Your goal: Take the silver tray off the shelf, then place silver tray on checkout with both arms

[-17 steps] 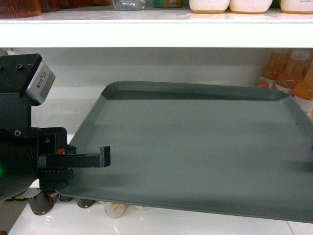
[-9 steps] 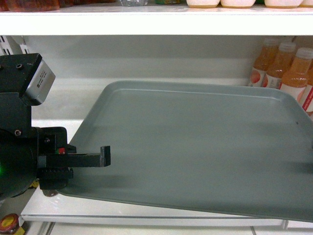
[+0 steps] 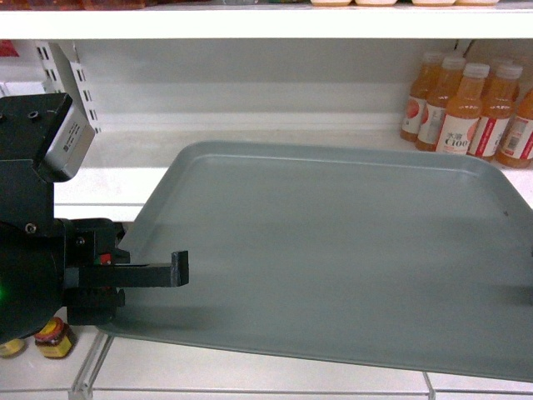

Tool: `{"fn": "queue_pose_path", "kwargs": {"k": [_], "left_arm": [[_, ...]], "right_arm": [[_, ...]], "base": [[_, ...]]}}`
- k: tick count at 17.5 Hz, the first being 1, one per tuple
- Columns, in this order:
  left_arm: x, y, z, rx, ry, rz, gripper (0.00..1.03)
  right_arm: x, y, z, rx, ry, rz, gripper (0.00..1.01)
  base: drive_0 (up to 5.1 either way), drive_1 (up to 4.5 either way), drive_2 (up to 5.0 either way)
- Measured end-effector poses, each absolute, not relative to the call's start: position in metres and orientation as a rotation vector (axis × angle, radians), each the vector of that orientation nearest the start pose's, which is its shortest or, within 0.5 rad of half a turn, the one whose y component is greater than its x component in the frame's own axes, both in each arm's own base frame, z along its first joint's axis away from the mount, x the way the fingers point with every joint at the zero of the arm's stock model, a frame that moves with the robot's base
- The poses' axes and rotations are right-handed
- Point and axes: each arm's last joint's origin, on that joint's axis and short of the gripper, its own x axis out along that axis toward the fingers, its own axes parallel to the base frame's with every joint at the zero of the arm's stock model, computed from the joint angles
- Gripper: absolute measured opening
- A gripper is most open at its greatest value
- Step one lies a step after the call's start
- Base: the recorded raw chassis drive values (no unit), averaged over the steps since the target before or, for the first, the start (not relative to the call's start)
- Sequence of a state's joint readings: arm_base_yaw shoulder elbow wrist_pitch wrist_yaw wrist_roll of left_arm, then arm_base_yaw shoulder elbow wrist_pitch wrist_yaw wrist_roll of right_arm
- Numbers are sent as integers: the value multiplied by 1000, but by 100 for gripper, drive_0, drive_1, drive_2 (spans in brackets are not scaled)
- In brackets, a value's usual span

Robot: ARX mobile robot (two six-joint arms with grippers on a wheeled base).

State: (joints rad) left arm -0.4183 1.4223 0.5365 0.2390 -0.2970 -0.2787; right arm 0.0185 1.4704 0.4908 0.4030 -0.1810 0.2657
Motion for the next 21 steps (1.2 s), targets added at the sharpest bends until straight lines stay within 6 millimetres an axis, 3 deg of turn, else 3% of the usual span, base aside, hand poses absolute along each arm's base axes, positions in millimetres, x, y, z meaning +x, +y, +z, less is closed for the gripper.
{"fn": "queue_pose_path", "kwargs": {"k": [21], "left_arm": [[240, -98, 155, -38, 612, -29, 3]], "right_arm": [[261, 10, 144, 305, 592, 117, 3]], "base": [[3, -422, 428]]}}
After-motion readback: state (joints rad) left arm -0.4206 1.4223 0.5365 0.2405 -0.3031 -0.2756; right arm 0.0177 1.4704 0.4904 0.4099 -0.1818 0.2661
